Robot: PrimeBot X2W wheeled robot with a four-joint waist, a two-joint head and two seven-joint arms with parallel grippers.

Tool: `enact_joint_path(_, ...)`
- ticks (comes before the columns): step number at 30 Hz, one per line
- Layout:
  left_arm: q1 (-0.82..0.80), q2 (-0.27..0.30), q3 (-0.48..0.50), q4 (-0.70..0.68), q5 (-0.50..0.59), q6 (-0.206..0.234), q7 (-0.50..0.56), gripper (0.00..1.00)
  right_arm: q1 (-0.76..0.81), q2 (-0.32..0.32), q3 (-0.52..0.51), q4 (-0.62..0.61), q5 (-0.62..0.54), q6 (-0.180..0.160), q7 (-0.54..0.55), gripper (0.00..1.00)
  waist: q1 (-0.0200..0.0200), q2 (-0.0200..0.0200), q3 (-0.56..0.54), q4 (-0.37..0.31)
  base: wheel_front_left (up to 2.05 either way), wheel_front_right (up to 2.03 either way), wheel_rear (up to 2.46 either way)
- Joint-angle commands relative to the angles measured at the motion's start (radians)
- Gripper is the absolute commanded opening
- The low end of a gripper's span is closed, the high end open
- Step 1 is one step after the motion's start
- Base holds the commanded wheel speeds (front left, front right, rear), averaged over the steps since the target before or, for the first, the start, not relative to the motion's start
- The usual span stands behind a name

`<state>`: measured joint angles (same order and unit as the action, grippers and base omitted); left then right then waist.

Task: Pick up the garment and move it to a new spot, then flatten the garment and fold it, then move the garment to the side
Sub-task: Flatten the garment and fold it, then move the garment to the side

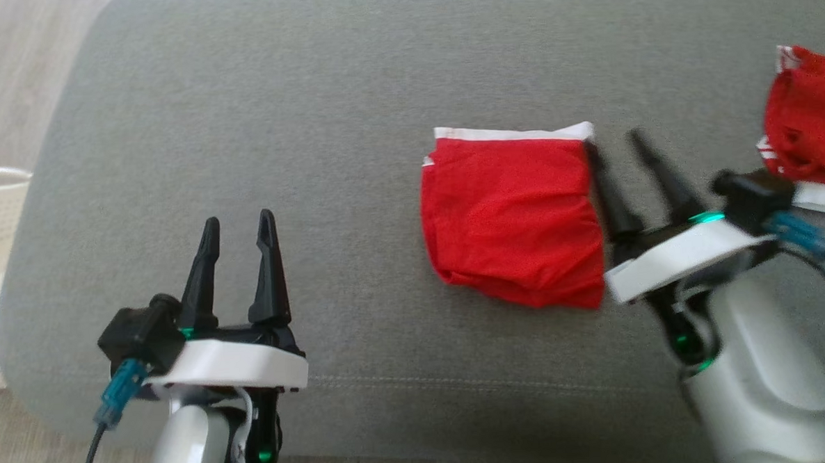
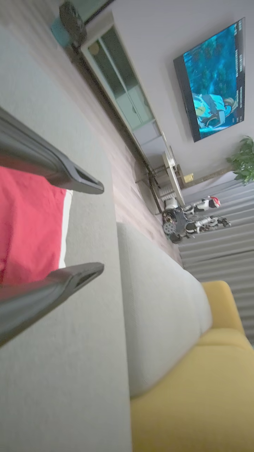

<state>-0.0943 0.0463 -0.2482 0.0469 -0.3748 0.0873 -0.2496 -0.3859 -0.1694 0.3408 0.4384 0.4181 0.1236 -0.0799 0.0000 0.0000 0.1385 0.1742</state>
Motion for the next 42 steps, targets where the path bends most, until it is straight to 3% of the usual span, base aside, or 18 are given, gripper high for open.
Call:
enact_joint_path(1,-0.042,0.004,0.037,-0.038,0.009,-0.003,-0.012,1.0,-0.007,-0.005,-0.008,-0.056,-0.055,0.007,-0.029,1.0,0.0,0.0,-0.003,-0.02,0.0,0.0,0.0)
enact_joint_path(4,-0.049,0.004,0.048,-0.043,0.008,-0.008,-0.012,1.0,0.027,-0.024,-0.085,-0.097,-0.199,0.007,-0.074,1.0,0.0,0.0,-0.003,-0.042,0.0,0.0,0.0)
enact_joint_path(11,-0.05,0.004,0.061,-0.04,0.015,-0.019,-0.012,1.0,0.125,0.025,-0.255,-0.163,-0.417,0.007,-0.153,1.0,0.0,0.0,-0.009,-0.079,0.0,0.0,0.0)
enact_joint_path(19,-0.024,0.004,0.039,-0.025,0.024,-0.02,-0.012,1.0,0.196,0.083,-0.317,-0.175,-0.517,0.007,-0.18,1.0,0.0,0.0,-0.01,-0.1,0.0,0.0,0.0)
enact_joint_path(34,-0.03,0.004,0.031,-0.035,0.035,-0.015,-0.012,1.0,0.193,0.11,-0.326,-0.188,-0.508,0.007,-0.182,1.0,0.0,0.0,0.01,-0.097,0.0,0.0,0.0)
enact_joint_path(42,-0.046,0.004,0.016,-0.039,0.029,-0.012,-0.012,1.0,0.118,0.112,-0.272,-0.07,-0.404,0.007,-0.164,1.0,0.0,0.0,0.045,-0.061,0.0,0.0,0.0)
